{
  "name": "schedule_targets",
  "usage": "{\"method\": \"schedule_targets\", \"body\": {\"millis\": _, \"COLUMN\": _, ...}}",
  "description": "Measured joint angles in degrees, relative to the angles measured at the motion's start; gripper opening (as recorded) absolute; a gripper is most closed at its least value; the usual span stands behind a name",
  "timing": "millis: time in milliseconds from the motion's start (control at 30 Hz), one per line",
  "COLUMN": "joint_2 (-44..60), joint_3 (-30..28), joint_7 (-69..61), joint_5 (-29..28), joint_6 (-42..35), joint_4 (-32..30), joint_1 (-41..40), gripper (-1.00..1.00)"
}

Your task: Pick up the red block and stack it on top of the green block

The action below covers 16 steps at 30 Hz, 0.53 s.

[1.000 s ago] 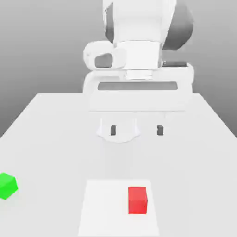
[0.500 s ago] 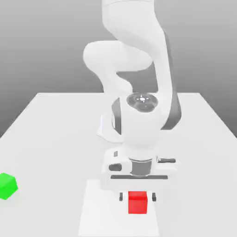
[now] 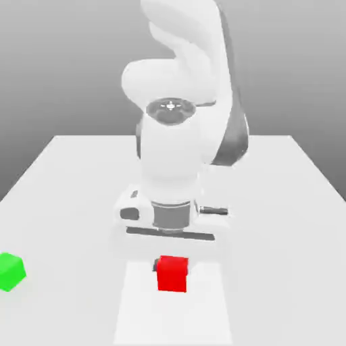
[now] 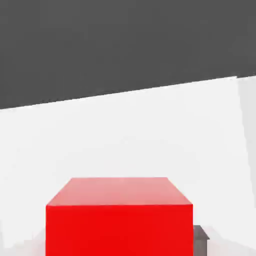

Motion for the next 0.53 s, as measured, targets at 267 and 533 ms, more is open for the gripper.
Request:
{"method": "schedule_targets", "body": {"millis": 267, "joint_2": 1.78, "joint_3": -12.38, "joint_7": -2.26, "joint_5": 2.94, "joint_6": -5.54, "joint_4": 7.14, "joint_1": -15.35, "gripper": -1.0}}
{"method": "schedule_targets", "body": {"millis": 533, "joint_2": 11.88, "joint_3": -11.6, "joint_7": -7.17, "joint_5": 9.87, "joint_6": 1.66, "joint_4": 9.53, "joint_1": -20.57, "gripper": 1.0}}
